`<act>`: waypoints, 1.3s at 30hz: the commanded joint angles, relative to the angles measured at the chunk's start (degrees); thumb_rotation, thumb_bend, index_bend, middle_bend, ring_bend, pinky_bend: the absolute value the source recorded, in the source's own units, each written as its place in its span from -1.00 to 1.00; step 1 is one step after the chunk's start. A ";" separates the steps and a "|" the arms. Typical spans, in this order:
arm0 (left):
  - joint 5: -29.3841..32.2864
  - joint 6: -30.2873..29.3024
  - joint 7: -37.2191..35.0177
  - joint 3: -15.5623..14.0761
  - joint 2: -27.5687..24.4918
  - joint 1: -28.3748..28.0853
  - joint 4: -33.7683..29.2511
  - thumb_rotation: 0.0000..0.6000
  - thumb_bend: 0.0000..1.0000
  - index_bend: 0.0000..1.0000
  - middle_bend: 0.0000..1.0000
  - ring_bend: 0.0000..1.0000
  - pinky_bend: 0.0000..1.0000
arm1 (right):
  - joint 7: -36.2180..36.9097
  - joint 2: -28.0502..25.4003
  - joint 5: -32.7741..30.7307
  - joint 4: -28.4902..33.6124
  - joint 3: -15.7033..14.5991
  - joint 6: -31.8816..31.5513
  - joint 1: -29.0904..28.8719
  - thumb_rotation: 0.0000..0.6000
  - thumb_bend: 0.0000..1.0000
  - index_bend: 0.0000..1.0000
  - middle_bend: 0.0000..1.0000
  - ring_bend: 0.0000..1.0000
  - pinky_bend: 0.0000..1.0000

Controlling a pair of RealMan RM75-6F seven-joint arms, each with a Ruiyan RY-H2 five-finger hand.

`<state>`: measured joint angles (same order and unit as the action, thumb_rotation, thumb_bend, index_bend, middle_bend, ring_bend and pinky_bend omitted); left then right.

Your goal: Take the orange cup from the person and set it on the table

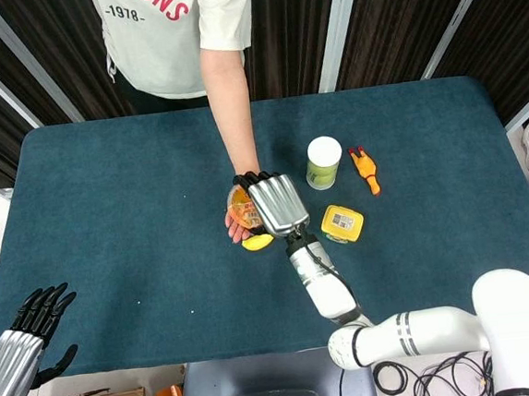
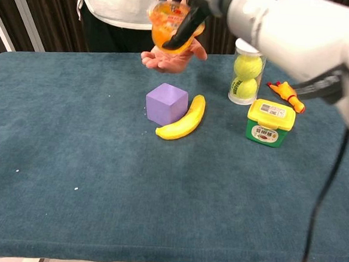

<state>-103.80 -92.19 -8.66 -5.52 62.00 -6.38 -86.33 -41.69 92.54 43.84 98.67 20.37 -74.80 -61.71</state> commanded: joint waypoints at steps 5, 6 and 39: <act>0.02 -0.33 -0.02 0.03 -0.04 0.16 -0.03 1.00 -0.26 -1.00 -1.00 -1.00 -0.87 | 13.84 -16.20 18.60 14.80 -12.73 -5.84 15.98 1.00 -0.71 0.39 0.15 -0.06 0.08; 0.10 -0.13 -0.02 0.03 -0.03 0.09 -0.08 1.00 -0.26 -1.00 -1.00 -1.00 -0.87 | 16.29 -17.75 20.78 15.18 -14.52 -6.22 17.89 1.00 -0.71 0.39 0.15 -0.06 0.08; 0.56 0.80 0.70 0.04 0.02 -0.23 -0.61 1.00 -0.26 -1.00 -1.00 -1.00 -0.87 | 20.62 -28.84 29.88 10.07 -32.41 7.16 32.60 1.00 -0.71 -1.00 -1.00 -1.00 -0.93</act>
<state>-103.17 -91.29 -8.05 -5.46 62.03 -6.67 -86.91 -19.75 69.00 69.65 103.51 -9.84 -60.70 -33.15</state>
